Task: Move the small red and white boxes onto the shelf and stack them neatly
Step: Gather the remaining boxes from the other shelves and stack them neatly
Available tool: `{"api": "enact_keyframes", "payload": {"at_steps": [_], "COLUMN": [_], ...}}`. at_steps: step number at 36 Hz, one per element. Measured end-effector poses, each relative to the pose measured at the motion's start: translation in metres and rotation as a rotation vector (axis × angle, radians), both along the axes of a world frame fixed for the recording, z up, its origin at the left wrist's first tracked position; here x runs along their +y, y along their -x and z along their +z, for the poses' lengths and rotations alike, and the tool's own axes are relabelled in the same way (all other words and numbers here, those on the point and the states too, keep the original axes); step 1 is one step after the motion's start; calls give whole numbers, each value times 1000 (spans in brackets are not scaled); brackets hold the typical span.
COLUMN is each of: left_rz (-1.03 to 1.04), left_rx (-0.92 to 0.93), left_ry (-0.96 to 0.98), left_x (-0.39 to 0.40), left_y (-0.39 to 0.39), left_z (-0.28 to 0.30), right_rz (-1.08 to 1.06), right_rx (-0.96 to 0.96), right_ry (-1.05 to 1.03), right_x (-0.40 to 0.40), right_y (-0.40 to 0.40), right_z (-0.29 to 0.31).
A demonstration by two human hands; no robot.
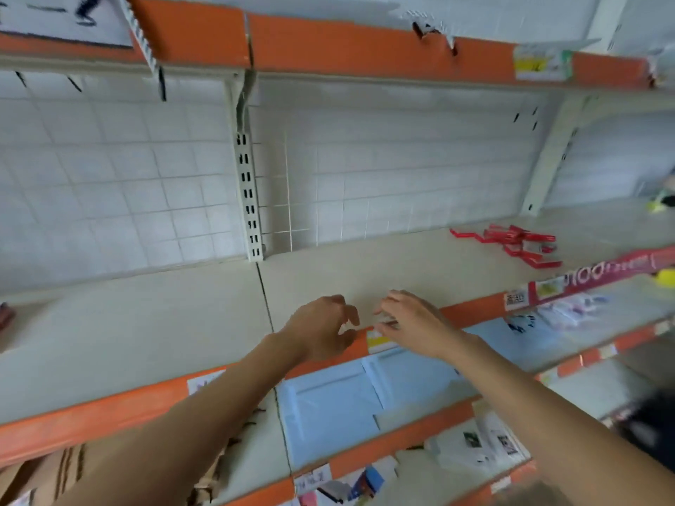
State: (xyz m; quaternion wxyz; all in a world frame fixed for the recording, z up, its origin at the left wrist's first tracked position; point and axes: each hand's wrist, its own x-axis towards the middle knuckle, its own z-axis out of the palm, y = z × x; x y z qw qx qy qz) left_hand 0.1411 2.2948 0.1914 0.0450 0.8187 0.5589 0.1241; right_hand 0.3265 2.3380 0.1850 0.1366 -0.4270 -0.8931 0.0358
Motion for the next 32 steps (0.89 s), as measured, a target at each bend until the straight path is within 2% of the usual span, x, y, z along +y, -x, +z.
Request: {"api": "enact_keyframes", "payload": {"at_steps": [10, 21, 24, 32], "left_rz": [-73, -175, -207, -202], "left_rx": [54, -2, 11, 21], "left_ry": [32, 29, 24, 40], "left_x": [79, 200, 222, 255], "left_y": [-89, -175, -195, -232], "left_z": [-2, 6, 9, 6], "right_rz": [-144, -322, -381, -484], "right_rx": [122, -48, -27, -131], "right_ry": [45, 65, 81, 17], "right_x": [66, 169, 191, 231], "right_y": [-79, -181, -204, -258], "right_z": [-11, 16, 16, 14]}}
